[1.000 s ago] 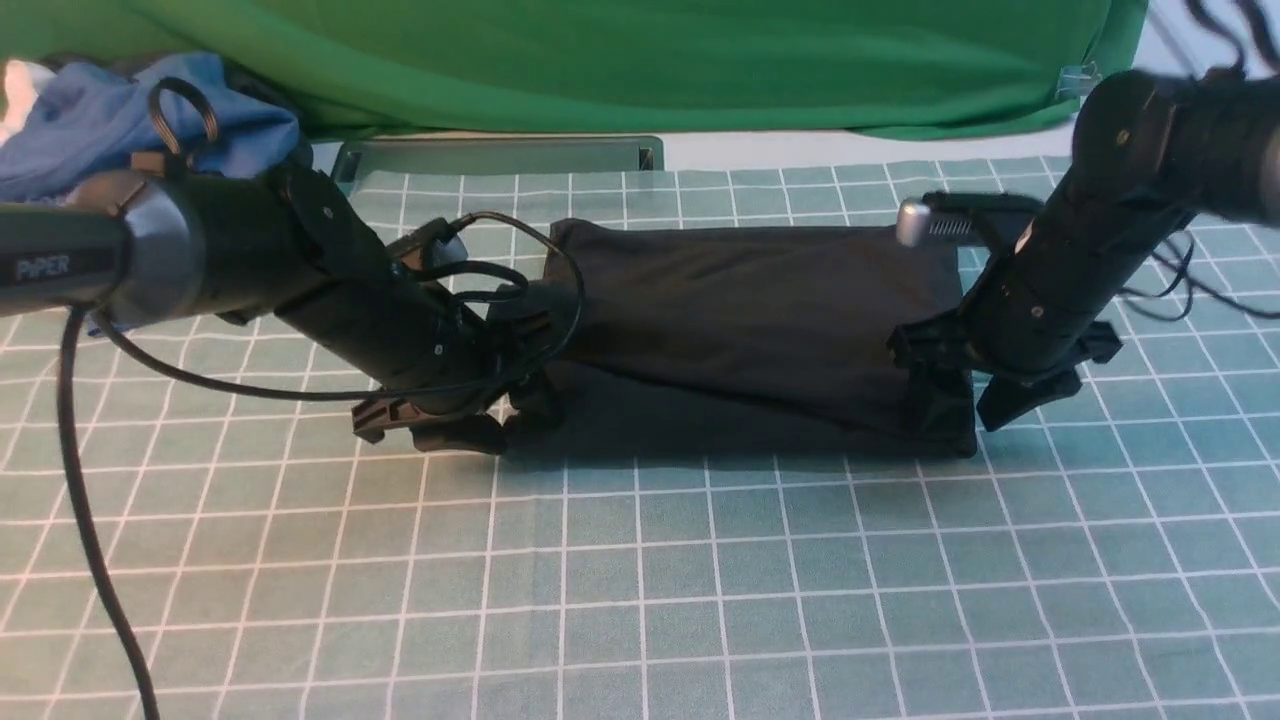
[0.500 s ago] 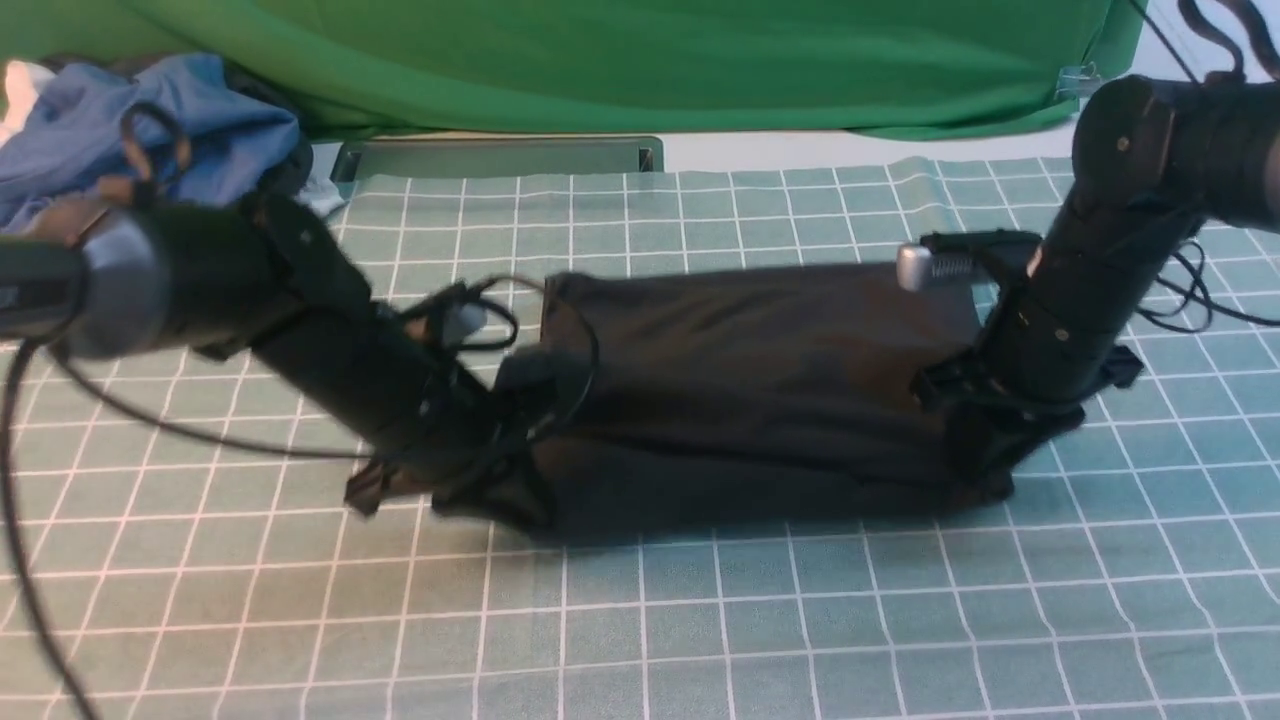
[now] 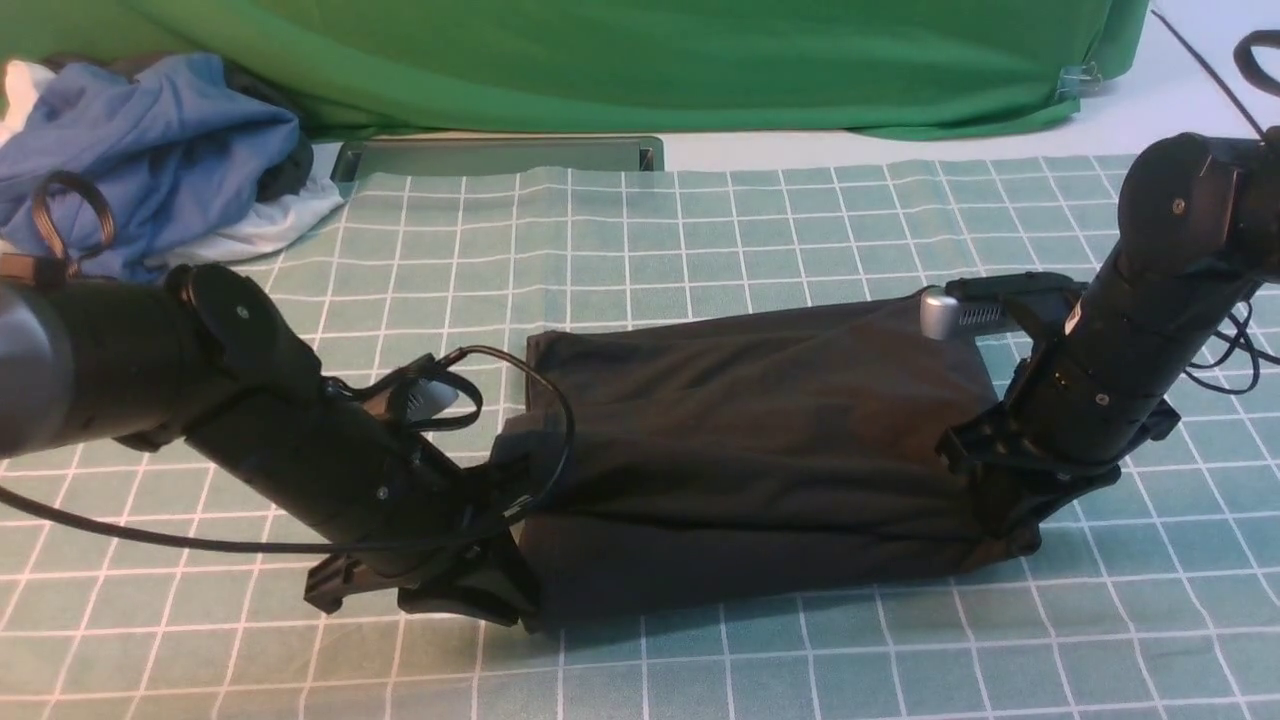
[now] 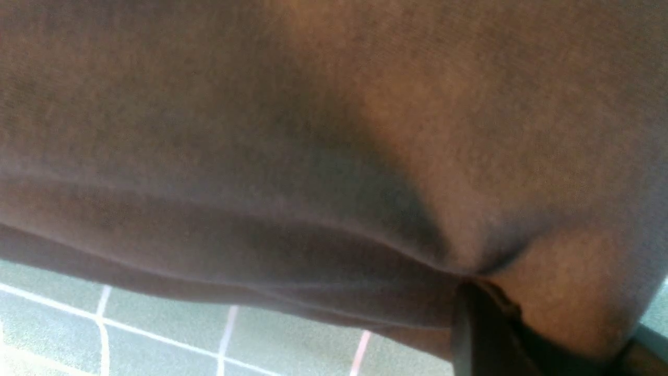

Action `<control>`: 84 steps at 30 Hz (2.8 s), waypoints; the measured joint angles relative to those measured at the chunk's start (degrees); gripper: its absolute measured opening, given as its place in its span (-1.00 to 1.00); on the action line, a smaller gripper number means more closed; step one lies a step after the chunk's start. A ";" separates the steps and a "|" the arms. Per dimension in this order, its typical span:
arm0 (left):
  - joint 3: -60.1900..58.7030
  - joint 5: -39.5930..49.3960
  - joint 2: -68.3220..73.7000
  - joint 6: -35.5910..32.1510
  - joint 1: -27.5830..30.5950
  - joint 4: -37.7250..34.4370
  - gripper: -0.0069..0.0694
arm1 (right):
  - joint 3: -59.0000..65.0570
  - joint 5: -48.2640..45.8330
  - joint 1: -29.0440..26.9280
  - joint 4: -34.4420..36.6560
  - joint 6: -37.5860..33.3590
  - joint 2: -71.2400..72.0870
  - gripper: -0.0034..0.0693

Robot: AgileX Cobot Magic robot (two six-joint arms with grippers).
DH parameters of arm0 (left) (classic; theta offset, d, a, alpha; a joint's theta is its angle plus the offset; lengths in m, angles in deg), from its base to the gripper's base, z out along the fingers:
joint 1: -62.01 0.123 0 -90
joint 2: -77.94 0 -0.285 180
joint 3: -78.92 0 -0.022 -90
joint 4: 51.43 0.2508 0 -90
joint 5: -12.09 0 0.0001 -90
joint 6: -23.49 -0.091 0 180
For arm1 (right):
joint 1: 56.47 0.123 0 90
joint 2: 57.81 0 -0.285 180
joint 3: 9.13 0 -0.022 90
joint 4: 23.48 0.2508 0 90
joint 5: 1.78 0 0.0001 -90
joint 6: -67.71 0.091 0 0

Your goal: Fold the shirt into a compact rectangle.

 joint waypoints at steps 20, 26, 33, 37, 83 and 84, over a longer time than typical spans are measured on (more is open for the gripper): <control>14.08 8.33 -7.38 3.28 0.09 12.52 0.26 | -3.85 -10.15 -0.05 -1.85 -5.81 22.80 -0.79; 14.08 8.18 -7.44 3.28 0.09 12.65 0.23 | -3.89 -10.70 -0.05 -2.10 -7.10 38.92 -0.83; 14.08 7.65 -7.40 3.28 0.09 12.65 0.09 | -0.71 -9.48 -0.05 -2.10 -6.68 57.31 -0.83; 14.13 9.41 -7.40 3.28 0.09 11.78 -0.15 | 4.67 -8.54 -0.05 -2.10 -3.56 66.58 -0.83; 2.31 -8.70 1.59 11.98 -5.58 13.21 -0.70 | 14.77 -9.90 -0.05 -2.62 1.84 70.57 -0.83; 2.55 -8.55 1.59 11.98 -5.31 13.34 -0.70 | 14.77 -9.90 -0.05 -2.62 1.84 70.57 -0.83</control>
